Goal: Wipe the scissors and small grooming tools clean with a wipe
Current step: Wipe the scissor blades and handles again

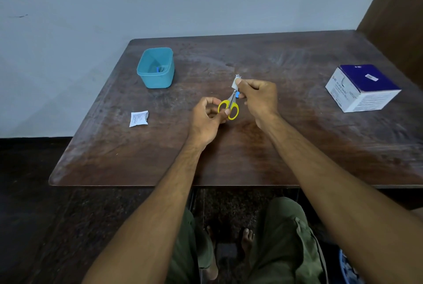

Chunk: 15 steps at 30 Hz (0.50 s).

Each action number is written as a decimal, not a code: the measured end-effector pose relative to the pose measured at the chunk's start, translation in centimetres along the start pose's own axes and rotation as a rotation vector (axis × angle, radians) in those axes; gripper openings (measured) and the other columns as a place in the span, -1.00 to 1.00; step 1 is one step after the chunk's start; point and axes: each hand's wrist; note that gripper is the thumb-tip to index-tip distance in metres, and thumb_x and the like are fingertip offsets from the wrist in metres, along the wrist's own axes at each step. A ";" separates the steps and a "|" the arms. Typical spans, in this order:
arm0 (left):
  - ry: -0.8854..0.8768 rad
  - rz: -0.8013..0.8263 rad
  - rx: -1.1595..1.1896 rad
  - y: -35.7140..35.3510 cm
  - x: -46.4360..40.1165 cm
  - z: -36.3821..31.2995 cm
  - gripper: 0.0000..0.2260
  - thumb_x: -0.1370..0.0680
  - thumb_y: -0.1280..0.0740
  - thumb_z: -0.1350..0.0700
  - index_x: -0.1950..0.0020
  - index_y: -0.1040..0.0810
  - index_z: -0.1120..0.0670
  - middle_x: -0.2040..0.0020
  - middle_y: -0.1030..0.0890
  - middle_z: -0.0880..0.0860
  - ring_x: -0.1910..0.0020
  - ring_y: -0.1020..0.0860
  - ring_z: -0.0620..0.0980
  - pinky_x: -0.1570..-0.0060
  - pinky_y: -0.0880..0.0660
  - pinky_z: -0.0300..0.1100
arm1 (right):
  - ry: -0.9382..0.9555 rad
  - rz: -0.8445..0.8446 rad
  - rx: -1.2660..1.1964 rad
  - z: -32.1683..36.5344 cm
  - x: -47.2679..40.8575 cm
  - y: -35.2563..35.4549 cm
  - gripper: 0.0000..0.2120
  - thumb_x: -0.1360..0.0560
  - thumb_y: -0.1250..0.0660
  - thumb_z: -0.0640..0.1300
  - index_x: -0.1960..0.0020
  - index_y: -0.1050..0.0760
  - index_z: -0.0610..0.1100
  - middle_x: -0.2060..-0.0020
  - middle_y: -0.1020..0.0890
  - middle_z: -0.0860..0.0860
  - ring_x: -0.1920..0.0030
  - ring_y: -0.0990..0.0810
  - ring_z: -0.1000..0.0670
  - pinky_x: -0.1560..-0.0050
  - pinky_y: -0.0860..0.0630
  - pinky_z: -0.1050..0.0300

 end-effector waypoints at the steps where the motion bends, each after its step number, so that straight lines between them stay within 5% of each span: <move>1: -0.003 -0.001 0.002 0.0 0.0 0.0 -0.79 -0.47 -0.45 0.28 0.04 -0.45 0.09 0.25 -0.62 0.07 0.30 -0.60 -0.01 0.24 -0.58 -0.22 | -0.011 -0.001 -0.010 0.0 0.0 -0.2 -0.81 -0.50 -0.42 -0.09 0.28 -0.63 -0.07 0.41 -0.60 -0.04 0.40 -0.51 0.12 0.32 -0.43 0.25; 15: -0.014 -0.015 0.000 0.1 0.0 0.3 -0.78 -0.45 -0.47 0.27 0.06 -0.47 0.07 0.28 -0.61 0.05 0.30 -0.60 0.01 0.22 -0.59 -0.17 | -0.092 -0.004 -0.075 0.7 -0.1 -0.3 -0.81 -0.48 -0.44 -0.08 0.30 -0.59 -0.07 0.40 -0.57 0.00 0.45 -0.45 0.17 0.47 -0.34 0.39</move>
Point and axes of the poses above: each hand's wrist, its own x-axis away from the middle knuckle, its own y-axis out of the back of the hand, z = x × y
